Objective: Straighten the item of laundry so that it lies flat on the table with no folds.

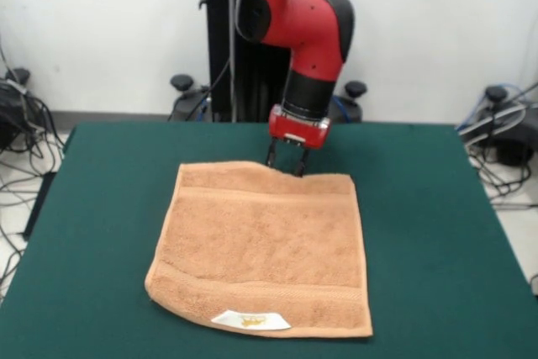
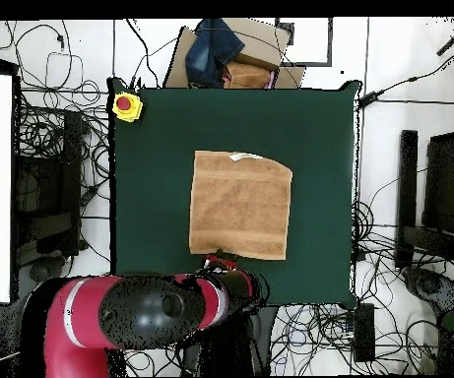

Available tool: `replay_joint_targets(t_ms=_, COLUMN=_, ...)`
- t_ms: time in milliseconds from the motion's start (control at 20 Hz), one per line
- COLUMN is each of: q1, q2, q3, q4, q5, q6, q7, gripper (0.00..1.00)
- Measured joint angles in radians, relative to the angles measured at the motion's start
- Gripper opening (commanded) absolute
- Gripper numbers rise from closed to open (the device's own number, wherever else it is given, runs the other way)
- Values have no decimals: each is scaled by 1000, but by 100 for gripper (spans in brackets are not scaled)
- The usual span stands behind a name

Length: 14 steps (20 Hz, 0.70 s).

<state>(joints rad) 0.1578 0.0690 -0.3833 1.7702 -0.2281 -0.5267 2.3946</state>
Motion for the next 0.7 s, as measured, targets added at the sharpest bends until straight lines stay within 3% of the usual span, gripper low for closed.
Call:
replay_joint_targets(t_ms=350, q1=-160, q2=-164, q3=60, q4=61, q5=-189, q6=55, q7=0, gripper=100)
replay_joint_targets(t_ms=400, q1=-226, q2=-248, q3=91, q4=101, q5=-250, q6=115, q7=0, gripper=100)
replay_joint_targets(t_ms=700, q1=-336, q2=-415, q3=137, q4=172, q5=-327, q6=272, q7=0, gripper=100)
